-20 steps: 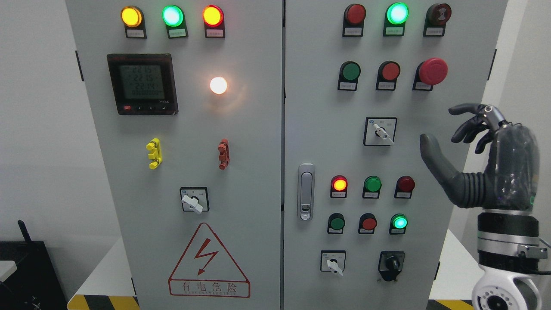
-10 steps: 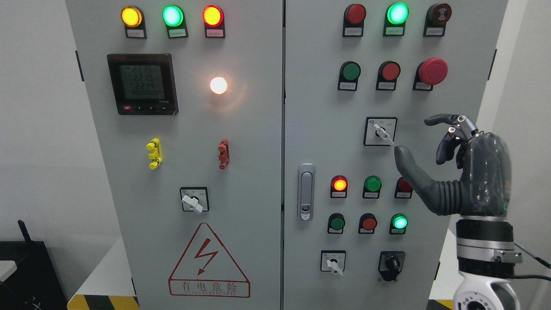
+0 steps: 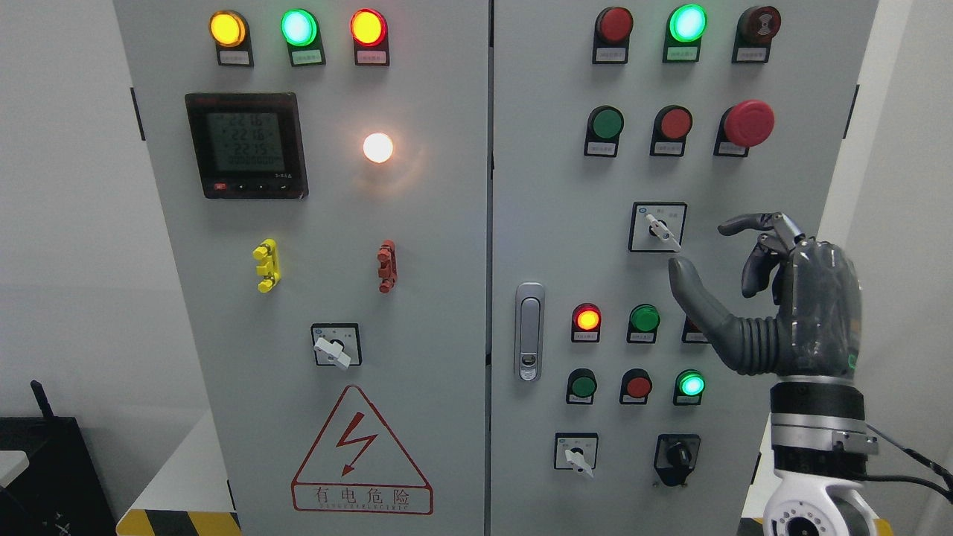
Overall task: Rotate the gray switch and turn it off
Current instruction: 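Close the right hand's fingers around the gray switch knob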
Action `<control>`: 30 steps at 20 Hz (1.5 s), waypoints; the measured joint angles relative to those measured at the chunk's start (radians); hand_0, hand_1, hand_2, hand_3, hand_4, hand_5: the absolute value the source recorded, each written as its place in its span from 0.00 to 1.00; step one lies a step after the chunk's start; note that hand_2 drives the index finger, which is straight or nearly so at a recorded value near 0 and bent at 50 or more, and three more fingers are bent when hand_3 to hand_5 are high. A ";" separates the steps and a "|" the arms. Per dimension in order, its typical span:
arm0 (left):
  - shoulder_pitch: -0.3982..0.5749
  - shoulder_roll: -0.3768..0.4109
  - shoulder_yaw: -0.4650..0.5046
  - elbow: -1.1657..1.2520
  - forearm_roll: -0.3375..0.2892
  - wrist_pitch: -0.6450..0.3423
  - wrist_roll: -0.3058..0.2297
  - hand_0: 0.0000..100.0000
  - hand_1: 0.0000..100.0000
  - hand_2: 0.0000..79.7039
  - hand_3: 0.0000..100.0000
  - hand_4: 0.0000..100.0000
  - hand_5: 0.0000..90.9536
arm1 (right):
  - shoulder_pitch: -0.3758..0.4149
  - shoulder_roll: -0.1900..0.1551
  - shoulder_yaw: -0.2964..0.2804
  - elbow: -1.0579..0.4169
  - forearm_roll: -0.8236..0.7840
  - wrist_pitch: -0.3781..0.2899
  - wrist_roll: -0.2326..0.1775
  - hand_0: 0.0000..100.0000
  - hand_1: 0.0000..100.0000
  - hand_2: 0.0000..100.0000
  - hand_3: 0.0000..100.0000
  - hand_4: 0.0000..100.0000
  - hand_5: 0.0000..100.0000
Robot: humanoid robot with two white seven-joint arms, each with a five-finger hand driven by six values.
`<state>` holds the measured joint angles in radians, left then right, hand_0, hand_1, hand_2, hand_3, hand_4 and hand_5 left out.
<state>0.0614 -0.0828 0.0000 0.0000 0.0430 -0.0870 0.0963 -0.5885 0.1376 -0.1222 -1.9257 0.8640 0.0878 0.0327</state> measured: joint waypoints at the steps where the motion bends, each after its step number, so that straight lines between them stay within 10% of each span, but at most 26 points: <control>1: 0.000 0.000 0.000 0.000 0.000 0.000 0.000 0.12 0.39 0.00 0.00 0.00 0.00 | -0.003 0.001 0.003 0.002 0.000 0.009 0.000 0.00 0.37 0.50 1.00 0.98 1.00; 30: 0.000 0.000 0.000 0.000 0.000 0.000 -0.004 0.12 0.39 0.00 0.00 0.00 0.00 | -0.082 0.008 0.077 0.061 0.059 0.182 0.002 0.07 0.45 0.56 0.99 0.98 1.00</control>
<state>0.0614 -0.0828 0.0000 0.0000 0.0430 -0.0870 0.0926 -0.6705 0.1457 -0.0449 -1.8644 0.9231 0.2699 0.0351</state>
